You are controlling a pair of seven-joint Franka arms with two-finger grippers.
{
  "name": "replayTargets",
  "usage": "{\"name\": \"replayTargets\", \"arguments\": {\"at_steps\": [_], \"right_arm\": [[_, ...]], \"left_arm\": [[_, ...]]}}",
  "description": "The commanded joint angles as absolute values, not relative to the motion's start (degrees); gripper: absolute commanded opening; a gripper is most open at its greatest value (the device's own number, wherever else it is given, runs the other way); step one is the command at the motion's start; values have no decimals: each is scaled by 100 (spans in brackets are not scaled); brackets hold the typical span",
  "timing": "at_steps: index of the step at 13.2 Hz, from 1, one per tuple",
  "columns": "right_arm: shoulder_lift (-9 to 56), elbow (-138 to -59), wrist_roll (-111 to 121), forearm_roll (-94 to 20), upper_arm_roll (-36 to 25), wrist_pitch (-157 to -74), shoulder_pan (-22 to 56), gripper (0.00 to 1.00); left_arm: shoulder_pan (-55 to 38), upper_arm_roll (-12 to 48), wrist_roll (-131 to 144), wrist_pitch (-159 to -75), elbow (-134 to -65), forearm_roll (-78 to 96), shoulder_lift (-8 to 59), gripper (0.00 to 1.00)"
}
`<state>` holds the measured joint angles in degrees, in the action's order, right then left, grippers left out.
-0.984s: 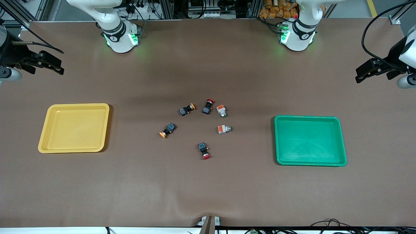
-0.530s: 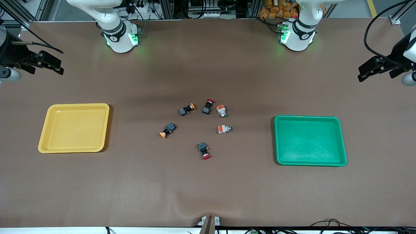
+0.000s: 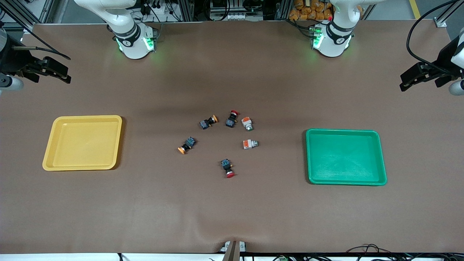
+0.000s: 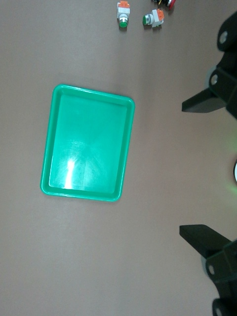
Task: Place green and yellow buttons in trays
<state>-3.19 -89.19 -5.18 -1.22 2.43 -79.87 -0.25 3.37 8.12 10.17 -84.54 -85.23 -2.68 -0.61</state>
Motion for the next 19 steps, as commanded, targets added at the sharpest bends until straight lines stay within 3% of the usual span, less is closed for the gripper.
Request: {"name": "replayTargets", "arguments": {"at_steps": [1,4,19], "right_arm": [[-352,-8956,-466,-220,237,-7980,-62,100],[-264,-8921,-466,-211,237,-7980,-62,100],[-97,-8842,-466,-185,237,-7972,-70,100]], "left_arm": [[378,835,896,-8455,-8499,-369,-97,100],[334,861,905,-8455,-8499,-378,-36,100],[-790,940,2080,-9395,-8306,-360,1748,100]]}}
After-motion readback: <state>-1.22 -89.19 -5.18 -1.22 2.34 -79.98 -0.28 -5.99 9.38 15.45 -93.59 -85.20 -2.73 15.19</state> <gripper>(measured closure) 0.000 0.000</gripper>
